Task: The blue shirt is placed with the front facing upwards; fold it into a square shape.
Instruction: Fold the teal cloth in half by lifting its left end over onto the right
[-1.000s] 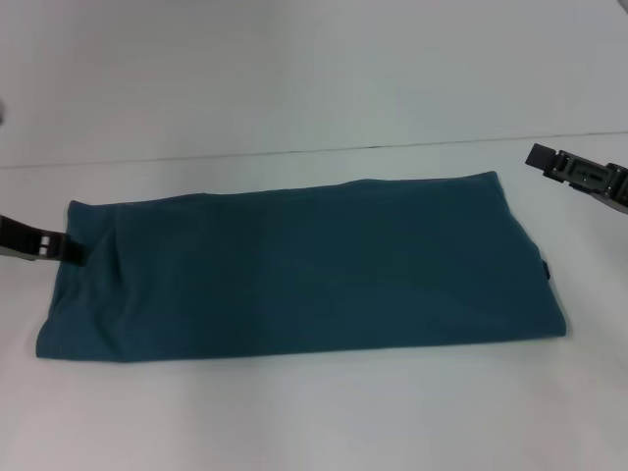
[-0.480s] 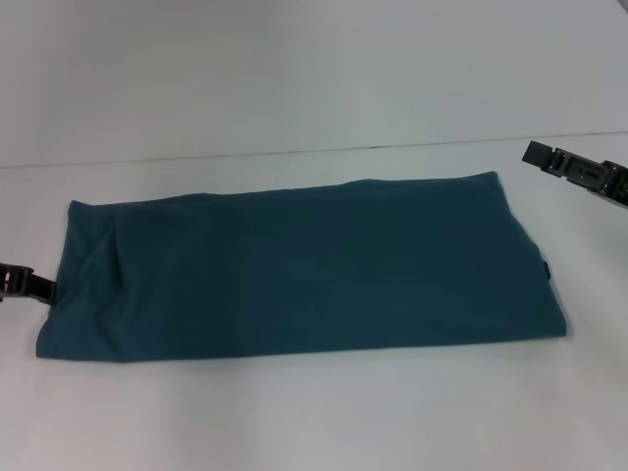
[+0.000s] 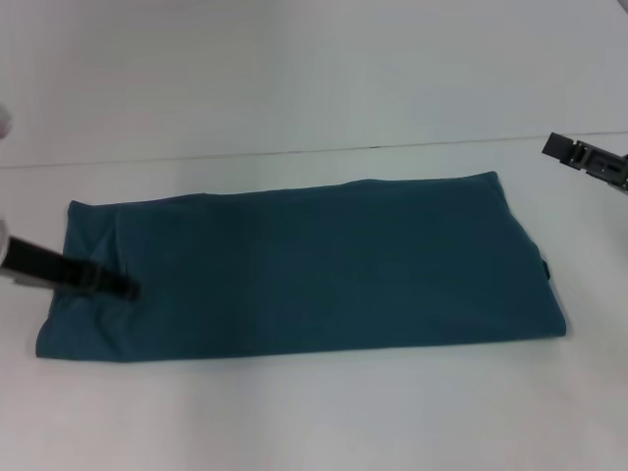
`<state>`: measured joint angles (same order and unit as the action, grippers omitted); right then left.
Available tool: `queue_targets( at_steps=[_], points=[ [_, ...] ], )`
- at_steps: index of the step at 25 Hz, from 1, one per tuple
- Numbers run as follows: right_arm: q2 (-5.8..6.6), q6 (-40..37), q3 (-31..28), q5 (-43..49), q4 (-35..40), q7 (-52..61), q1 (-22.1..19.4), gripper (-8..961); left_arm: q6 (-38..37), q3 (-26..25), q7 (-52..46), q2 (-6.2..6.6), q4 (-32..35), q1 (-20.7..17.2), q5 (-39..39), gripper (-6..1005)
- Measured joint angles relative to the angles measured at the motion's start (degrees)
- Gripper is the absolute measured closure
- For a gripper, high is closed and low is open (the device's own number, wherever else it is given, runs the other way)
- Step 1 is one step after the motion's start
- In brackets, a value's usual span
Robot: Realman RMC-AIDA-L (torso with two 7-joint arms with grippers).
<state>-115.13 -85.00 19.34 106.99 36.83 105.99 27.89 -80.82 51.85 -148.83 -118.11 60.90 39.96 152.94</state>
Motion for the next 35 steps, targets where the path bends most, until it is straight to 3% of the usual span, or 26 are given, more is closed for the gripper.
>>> queue_targets(
  at_steps=[7, 18, 22, 26, 30, 35],
  points=[
    [0.91, -1.04, 0.00, -0.38, 0.25, 0.10, -0.25, 208, -1.26, -2.49, 3.85, 0.50, -3.60, 1.89, -11.05, 310],
    [1.76, -0.57, 0.17, -0.27, 0.24, 0.08, -0.55, 208, -0.07, -13.04, 17.26, 0.40, -16.51, 0.69, -29.24, 300],
    [2.17, -0.58, 0.56, -0.11, 0.25, 0.10, -0.31, 208, 0.01, -12.92, 17.07, 0.45, -17.68, 0.05, -28.63, 296],
    [2.26, -0.78, 0.71, -0.01, 0.23, -0.44, 0.02, 208, -2.39, -12.51, 14.94, 0.76, -16.26, -2.30, -27.74, 202],
    [2.28, -0.96, 0.79, 0.05, 0.21, -1.29, -0.09, 208, -5.02, -13.37, 11.93, 0.99, -10.76, -6.02, -24.68, 127],
    [2.07, -0.67, 0.79, 0.06, 0.13, -1.50, -0.47, 208, -6.16, -14.48, 8.85, 0.32, -4.59, -8.99, -17.61, 76]
  ],
)
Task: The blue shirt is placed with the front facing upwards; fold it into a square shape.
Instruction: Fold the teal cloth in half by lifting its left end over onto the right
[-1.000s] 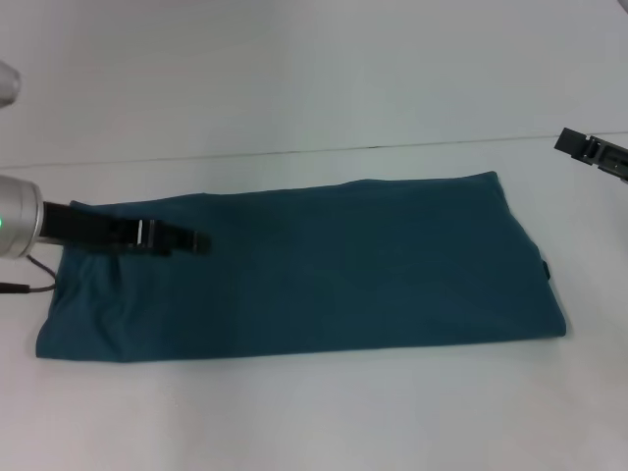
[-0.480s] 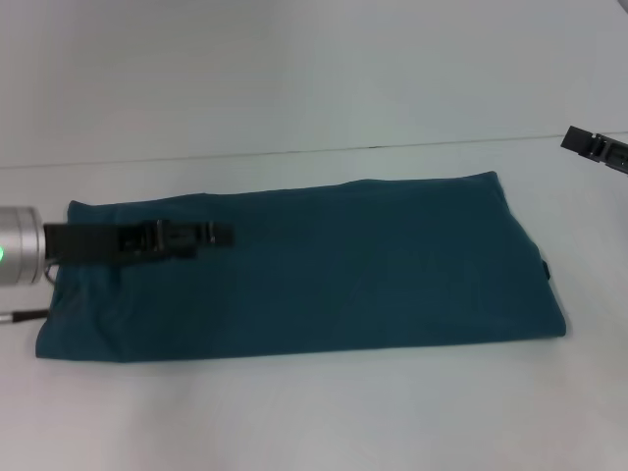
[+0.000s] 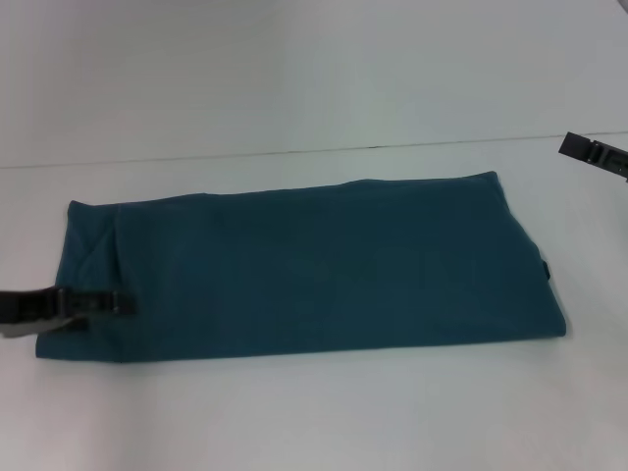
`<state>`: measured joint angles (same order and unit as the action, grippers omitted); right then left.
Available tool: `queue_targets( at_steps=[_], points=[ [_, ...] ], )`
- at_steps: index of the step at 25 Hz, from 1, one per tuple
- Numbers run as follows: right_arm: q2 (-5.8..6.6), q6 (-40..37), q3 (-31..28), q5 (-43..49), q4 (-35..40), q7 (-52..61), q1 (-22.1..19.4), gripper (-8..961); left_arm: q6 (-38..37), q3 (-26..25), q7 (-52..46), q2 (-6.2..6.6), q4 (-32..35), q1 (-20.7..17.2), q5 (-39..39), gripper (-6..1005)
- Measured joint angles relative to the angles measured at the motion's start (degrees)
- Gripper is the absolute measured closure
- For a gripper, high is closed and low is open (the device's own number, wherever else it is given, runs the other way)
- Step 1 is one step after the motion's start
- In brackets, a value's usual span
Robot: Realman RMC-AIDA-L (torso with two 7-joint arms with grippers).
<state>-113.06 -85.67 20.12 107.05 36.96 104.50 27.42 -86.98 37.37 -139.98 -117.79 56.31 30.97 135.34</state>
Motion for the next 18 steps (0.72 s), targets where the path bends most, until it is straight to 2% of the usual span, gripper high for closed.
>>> queue_targets(
  at_steps=[10, 18],
  points=[
    [-0.22, 0.24, 0.00, -0.12, -0.31, 0.02, 0.16, 207, -3.51, -6.48, -1.15, 1.42, 0.28, 0.94, 9.85, 76],
    [-0.33, 0.42, -0.07, -0.33, -0.30, 0.11, 0.06, 207, -2.46, -6.69, -3.70, 1.94, -1.97, 2.65, 13.38, 76]
  ],
)
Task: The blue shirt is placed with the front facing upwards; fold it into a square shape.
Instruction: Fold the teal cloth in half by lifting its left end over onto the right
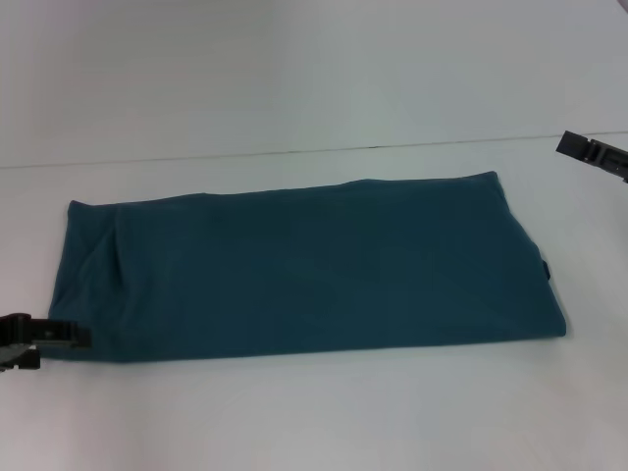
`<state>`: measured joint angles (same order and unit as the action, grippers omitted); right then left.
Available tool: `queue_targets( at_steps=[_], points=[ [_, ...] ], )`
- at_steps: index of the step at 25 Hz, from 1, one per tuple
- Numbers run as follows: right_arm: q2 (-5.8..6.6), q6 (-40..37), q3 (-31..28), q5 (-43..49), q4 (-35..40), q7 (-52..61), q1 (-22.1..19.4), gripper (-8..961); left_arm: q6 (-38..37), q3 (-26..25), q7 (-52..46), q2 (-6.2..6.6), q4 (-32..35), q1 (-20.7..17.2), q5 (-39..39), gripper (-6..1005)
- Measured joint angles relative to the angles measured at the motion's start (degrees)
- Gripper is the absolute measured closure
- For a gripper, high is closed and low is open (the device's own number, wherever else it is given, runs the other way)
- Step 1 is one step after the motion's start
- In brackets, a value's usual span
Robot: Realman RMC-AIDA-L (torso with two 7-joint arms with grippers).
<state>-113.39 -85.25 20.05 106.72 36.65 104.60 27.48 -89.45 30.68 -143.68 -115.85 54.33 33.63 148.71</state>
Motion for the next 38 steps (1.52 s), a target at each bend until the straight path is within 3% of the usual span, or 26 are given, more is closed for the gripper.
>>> queue_targets(
  at_steps=[12, 38],
  points=[
    [0.09, -0.36, -0.32, 0.19, -0.10, 0.43, -0.79, 207, 5.14, 0.33, -3.35, 0.72, -3.36, 2.08, 4.73, 77],
    [0.44, -1.23, -0.55, -0.11, 0.01, 0.40, -2.60, 207, 5.51, 3.89, -6.15, 0.59, -5.90, 4.43, 7.29, 77]
  ],
)
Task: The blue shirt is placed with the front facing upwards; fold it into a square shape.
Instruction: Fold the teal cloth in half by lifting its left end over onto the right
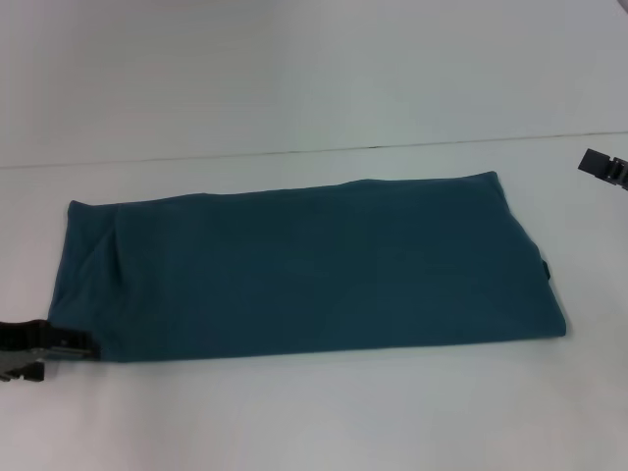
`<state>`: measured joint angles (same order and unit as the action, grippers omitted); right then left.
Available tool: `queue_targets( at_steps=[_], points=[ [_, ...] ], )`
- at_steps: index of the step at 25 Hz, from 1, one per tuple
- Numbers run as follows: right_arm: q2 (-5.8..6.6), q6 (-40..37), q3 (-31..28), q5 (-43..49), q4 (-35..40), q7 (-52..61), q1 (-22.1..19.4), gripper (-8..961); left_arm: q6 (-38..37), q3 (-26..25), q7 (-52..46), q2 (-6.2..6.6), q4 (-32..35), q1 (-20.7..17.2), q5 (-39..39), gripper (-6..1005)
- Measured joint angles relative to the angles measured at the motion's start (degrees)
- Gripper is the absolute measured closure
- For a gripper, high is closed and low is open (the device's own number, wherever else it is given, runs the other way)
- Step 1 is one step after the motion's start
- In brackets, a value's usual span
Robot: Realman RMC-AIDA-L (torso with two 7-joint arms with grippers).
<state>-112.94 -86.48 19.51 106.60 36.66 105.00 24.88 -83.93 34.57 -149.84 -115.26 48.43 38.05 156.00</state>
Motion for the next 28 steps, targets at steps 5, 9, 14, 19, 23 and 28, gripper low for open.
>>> queue_targets(
  at_steps=[5, 9, 14, 19, 23, 28],
  points=[
    [-0.07, -0.01, 0.00, 0.00, -0.02, 0.00, -0.11, 207, 0.96, 0.06, -0.01, 0.08, -1.72, 0.91, 0.00, 76],
    [-0.15, -0.01, -0.03, 0.00, -0.02, -0.06, -0.11, 207, 1.25, 0.09, -0.02, 0.11, -1.86, 1.07, 0.03, 77],
    [-0.31, -0.01, -0.09, 0.00, 0.15, -0.07, -0.09, 207, 1.80, 0.15, -0.08, 0.20, -1.86, 1.14, 0.24, 79],
    [-0.34, -0.01, -0.09, 0.00, 0.24, -0.02, -0.09, 207, 1.97, 0.15, -0.16, 0.21, -1.98, 1.65, 1.90, 80],
    [-0.41, -0.05, -0.09, 0.01, 0.08, -0.06, -0.09, 207, 2.15, 0.15, -0.48, 0.21, -2.01, 1.83, 2.81, 80],
    [-0.43, -0.07, -0.09, 0.01, -0.02, -0.08, -0.10, 207, 3.00, 0.15, -1.14, 0.41, -2.03, 1.95, 3.08, 79]
  ],
)
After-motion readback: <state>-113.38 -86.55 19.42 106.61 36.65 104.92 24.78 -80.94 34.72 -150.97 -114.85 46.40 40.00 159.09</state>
